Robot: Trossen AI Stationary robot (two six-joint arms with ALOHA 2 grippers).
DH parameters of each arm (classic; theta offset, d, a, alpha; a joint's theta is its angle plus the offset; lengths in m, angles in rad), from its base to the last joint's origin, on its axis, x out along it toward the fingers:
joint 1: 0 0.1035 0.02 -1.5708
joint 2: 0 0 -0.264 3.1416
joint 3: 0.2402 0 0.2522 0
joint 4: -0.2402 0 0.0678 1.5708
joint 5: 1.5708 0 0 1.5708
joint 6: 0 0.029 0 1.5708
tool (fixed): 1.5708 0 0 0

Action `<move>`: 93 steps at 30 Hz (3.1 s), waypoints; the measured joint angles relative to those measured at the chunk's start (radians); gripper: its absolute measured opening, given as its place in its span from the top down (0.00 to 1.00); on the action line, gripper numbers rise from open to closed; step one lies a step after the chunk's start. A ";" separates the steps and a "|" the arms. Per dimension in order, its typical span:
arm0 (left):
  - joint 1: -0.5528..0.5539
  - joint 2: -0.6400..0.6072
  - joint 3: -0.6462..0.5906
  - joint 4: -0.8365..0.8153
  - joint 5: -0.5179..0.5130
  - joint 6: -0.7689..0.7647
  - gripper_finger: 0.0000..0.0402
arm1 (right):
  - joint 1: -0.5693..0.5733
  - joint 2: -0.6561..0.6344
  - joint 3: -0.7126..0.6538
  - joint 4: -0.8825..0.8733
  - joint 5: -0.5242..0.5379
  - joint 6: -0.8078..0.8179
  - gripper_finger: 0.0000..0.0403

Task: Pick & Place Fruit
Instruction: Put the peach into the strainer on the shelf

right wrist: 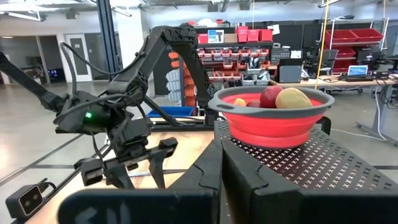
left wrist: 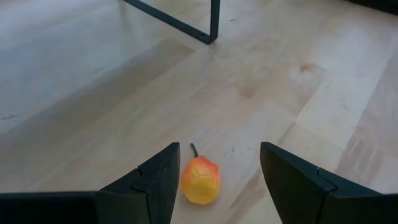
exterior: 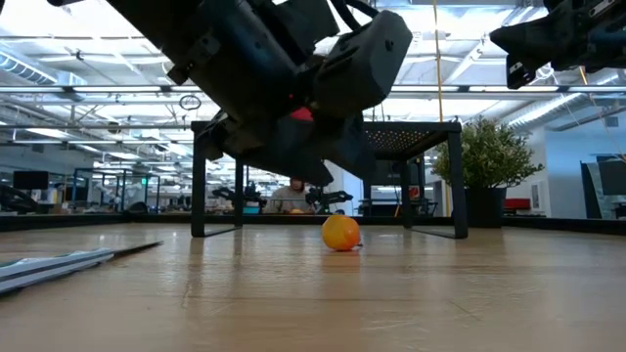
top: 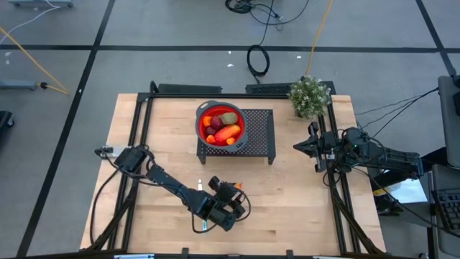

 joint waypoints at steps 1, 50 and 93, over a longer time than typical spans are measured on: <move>0.000 0.000 0.000 0.001 -0.001 0.007 0.44 | 0.000 0.000 0.000 0.000 0.000 0.000 1.00; 0.051 0.080 -0.004 0.098 0.128 0.192 0.44 | 0.000 0.000 0.000 0.001 -0.002 0.026 1.00; 0.058 -0.090 -0.005 0.158 0.253 0.256 0.73 | 0.000 0.000 -0.001 0.001 -0.003 0.026 1.00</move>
